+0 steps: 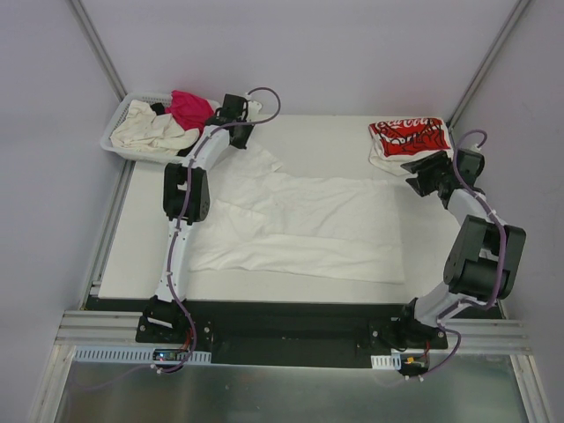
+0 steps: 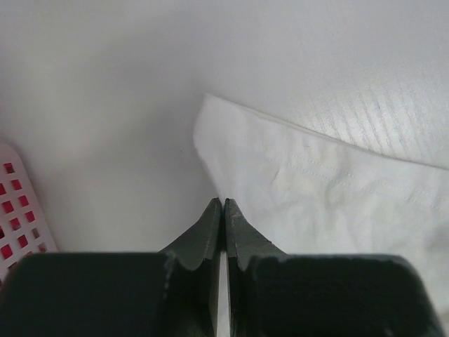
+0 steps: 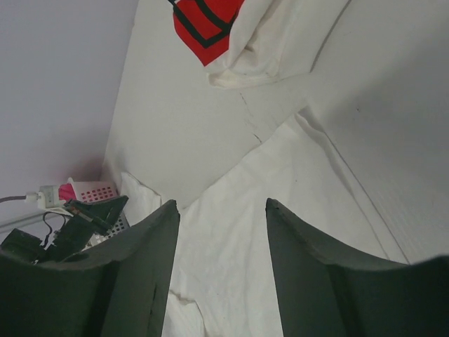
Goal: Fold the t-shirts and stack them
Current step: Grap the side of the flattened tshirt furthest away from the robot with both arms
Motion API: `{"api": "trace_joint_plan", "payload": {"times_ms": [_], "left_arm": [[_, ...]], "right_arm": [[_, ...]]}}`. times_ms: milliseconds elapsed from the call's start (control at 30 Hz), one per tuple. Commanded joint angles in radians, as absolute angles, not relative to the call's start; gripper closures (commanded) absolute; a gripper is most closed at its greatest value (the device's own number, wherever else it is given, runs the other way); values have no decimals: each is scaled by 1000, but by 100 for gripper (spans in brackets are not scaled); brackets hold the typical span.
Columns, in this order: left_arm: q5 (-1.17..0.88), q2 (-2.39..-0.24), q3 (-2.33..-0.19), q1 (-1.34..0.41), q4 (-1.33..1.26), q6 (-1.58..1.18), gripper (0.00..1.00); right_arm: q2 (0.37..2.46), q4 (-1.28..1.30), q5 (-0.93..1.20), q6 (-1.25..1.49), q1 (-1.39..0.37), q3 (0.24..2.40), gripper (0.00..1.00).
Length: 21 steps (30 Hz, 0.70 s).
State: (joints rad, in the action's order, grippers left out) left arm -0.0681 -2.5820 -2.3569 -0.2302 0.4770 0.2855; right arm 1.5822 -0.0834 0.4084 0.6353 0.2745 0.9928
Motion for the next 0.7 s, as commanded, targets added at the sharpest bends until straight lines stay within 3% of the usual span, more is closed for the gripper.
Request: {"api": "trace_joint_plan", "payload": {"times_ms": [0,667], "left_arm": [[-51,-2458,-2355,-241,445,267,100],[-61,-2405,-2316,-255,448,247,100]], "right_arm": [[1664,-110,405,623,256,1063,44],[1946,-110,394,620,250,1184,44]]}}
